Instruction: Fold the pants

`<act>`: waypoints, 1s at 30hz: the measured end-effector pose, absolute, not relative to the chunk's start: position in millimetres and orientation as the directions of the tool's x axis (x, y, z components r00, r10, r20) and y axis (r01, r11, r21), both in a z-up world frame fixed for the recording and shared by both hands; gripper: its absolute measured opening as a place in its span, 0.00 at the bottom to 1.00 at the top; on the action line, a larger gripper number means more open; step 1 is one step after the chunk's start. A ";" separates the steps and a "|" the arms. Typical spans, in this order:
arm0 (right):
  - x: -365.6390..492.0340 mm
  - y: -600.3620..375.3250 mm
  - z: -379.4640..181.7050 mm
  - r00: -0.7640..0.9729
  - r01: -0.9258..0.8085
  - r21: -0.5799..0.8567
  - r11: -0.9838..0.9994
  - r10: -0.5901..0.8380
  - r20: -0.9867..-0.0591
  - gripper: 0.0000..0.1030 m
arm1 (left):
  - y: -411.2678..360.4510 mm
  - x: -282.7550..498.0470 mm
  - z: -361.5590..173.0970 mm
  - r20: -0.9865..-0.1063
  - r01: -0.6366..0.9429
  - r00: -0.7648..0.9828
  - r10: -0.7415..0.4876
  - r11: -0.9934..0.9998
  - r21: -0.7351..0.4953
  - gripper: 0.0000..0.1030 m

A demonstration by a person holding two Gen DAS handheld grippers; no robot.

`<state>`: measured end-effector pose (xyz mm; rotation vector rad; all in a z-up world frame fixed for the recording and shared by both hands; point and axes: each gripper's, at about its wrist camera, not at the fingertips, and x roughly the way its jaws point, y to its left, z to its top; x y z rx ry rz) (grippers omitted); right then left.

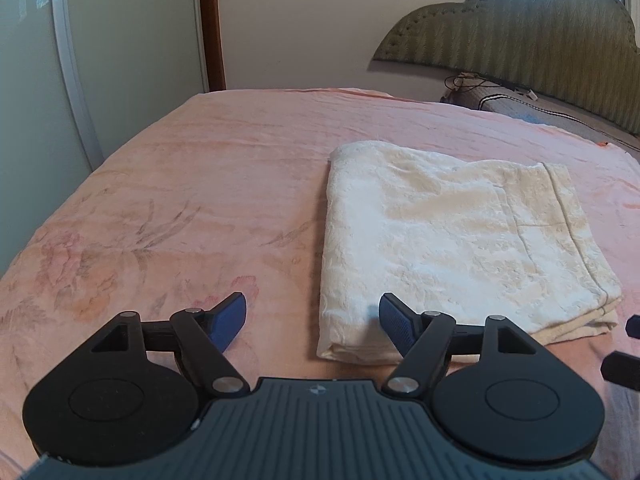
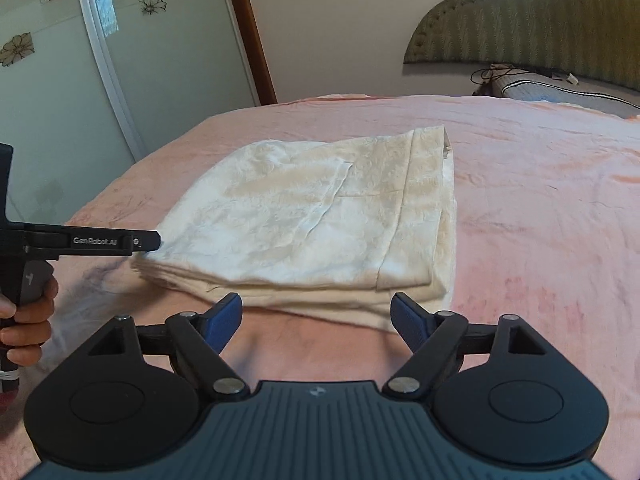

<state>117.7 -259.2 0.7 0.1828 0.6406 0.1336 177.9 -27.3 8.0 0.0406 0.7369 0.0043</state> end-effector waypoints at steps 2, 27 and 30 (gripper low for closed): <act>106.4 -254.8 3.1 0.803 -0.064 0.224 0.972 0.183 -0.567 0.81 | -24.8 171.2 10.1 -0.684 0.007 0.729 0.012 1.000 0.024 0.76; 54.5 -201.6 -33.5 0.735 0.083 0.155 0.984 0.045 -0.676 1.00 | -28.4 73.5 -29.4 -0.701 0.081 0.710 -0.057 0.997 0.002 0.91; 54.8 -199.0 -35.6 0.738 0.081 0.131 0.988 0.029 -0.674 1.00 | -27.5 72.8 -33.8 -0.694 0.090 0.717 -0.065 0.996 0.000 0.92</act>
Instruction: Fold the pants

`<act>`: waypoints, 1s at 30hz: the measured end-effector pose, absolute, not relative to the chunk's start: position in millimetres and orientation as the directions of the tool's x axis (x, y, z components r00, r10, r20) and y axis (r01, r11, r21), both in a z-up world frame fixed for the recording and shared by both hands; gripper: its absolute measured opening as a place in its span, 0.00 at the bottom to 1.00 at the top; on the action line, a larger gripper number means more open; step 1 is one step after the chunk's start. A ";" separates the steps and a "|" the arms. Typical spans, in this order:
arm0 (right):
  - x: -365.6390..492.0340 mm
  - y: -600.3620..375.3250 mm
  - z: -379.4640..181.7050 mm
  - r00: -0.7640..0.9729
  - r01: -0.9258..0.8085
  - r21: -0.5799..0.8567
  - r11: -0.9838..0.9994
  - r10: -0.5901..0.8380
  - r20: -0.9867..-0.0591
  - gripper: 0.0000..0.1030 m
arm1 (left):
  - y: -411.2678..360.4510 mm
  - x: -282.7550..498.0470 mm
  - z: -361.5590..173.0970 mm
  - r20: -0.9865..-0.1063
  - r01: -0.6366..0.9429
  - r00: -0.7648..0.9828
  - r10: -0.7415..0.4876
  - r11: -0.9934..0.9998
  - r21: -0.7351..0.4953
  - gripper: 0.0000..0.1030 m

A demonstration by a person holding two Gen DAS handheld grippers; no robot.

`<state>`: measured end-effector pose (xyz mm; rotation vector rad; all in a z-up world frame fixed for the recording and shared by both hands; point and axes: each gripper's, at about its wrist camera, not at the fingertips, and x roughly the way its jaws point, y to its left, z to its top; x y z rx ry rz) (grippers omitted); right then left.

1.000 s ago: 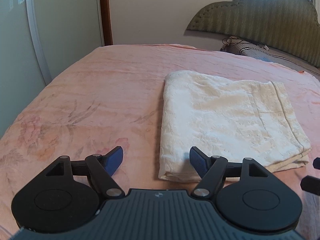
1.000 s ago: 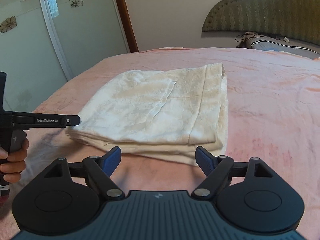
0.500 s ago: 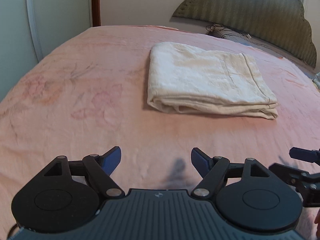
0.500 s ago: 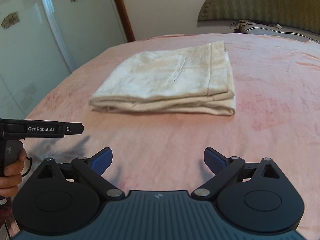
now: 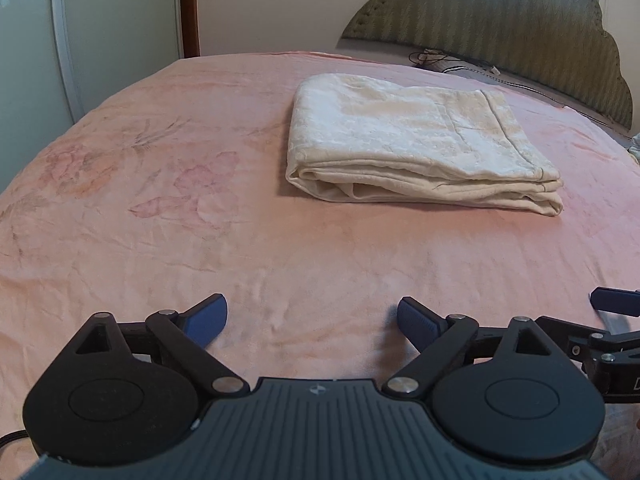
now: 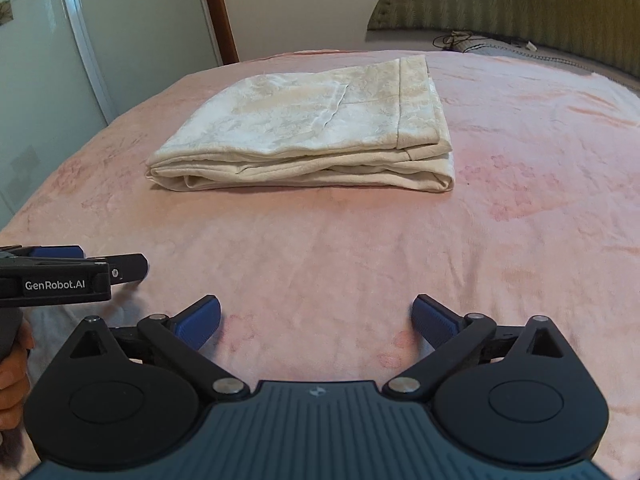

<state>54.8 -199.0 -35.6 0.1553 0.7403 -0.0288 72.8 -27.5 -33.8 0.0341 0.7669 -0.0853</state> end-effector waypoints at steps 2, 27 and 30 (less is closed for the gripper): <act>54.9 -199.3 -36.2 0.738 0.082 0.131 0.988 0.028 -0.675 1.00 | -28.4 71.9 -35.8 -0.686 0.092 0.726 -0.056 0.996 0.015 0.94; 47.6 -195.4 -52.1 0.783 0.084 0.019 0.996 -0.055 -0.619 1.00 | -28.9 66.9 -48.6 -0.639 0.090 0.768 -0.036 0.995 0.052 1.00; 47.5 -195.6 -52.1 0.783 0.084 0.019 0.996 -0.055 -0.619 1.00 | -29.1 66.4 -48.5 -0.638 0.089 0.769 -0.034 0.995 0.054 1.00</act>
